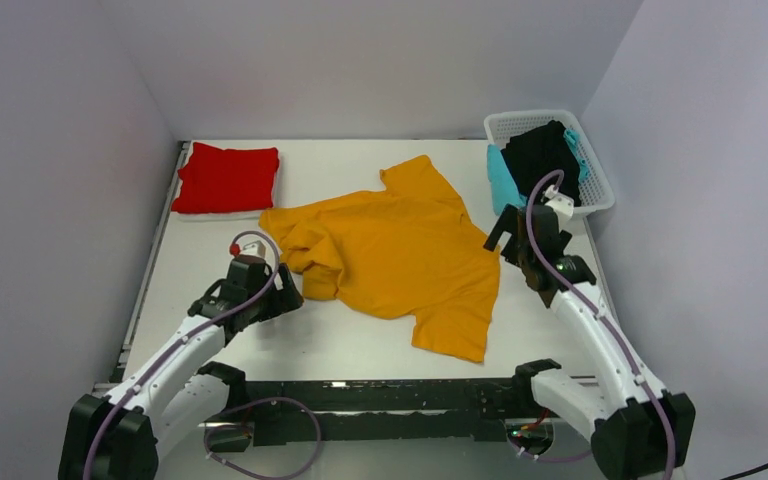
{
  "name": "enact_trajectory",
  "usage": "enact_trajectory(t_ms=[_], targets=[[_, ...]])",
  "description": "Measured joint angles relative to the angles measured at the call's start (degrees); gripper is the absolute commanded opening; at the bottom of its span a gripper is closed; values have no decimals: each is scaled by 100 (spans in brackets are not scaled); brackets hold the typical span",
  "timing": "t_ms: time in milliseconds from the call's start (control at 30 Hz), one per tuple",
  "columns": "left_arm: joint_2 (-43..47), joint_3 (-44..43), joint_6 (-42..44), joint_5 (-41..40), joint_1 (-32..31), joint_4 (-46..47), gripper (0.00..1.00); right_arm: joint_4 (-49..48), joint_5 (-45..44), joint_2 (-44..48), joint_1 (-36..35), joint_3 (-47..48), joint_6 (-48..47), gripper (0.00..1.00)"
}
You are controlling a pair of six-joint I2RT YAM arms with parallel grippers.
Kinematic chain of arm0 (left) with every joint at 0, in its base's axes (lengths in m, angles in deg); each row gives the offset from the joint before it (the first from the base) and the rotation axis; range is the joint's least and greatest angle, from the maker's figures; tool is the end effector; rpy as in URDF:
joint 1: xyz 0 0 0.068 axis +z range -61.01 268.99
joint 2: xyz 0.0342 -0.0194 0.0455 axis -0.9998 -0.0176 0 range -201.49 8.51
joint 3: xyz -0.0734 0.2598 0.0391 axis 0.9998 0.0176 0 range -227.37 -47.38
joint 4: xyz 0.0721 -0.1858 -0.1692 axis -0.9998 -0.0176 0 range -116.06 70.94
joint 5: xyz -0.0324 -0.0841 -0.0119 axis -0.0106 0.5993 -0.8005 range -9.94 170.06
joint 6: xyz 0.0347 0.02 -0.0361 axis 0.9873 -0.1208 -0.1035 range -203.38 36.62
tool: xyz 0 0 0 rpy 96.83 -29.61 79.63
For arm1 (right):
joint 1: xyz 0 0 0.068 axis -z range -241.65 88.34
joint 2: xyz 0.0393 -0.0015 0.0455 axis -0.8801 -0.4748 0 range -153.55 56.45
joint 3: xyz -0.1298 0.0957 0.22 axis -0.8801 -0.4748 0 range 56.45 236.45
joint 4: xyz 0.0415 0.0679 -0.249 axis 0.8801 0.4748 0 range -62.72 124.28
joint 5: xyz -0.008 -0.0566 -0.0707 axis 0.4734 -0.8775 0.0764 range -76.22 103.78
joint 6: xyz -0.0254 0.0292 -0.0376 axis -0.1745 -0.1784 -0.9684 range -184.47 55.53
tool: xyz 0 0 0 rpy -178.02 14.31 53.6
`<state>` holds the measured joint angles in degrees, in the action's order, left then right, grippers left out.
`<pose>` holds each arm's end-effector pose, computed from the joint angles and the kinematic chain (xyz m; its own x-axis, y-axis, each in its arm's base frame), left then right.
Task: Fold and stack the t-shirts
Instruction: Flatten out the tshirt
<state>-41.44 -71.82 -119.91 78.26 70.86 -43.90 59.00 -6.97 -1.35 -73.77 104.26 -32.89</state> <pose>0.1591 -0.0509 0.1799 -0.7617 -0.3767 -0.5272 -0.2011 0.9109 -0.3604 0.2091 0.0319 0.2820 -0.5217 0.3889 -0.7594 0.3938 0.8994 0.1900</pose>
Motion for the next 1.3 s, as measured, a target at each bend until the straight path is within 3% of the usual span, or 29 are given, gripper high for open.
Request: enact_trajectory(t_ms=[167,400,500,600,767,933,1067,1300], targets=[[-780,63,-168,232,2,874,66,-289,531,664,4,-632,103,100],[-2181,-369,-192,723,4,1808,45,-356,774,588,4,-752,133,100],[-2485,-466,-234,916,-11,2048,27,-455,938,435,4,-763,149,100],[-2955,-776,-234,1001,-98,2085,0,-619,1193,238,4,-820,146,100],[-3484,-1346,-212,1036,-269,1875,0,-1390,2253,-393,-26,-1058,192,100],[-3418,-1690,-229,695,-356,1088,0,-2114,2898,-1740,-522,-1078,345,100],[-3106,-2022,-376,76,-468,-348,0,-2184,2997,-2575,-778,-765,424,100],[-2610,-3025,-839,-1176,-839,-3053,0,-2273,2804,-2848,-787,-566,466,100]])
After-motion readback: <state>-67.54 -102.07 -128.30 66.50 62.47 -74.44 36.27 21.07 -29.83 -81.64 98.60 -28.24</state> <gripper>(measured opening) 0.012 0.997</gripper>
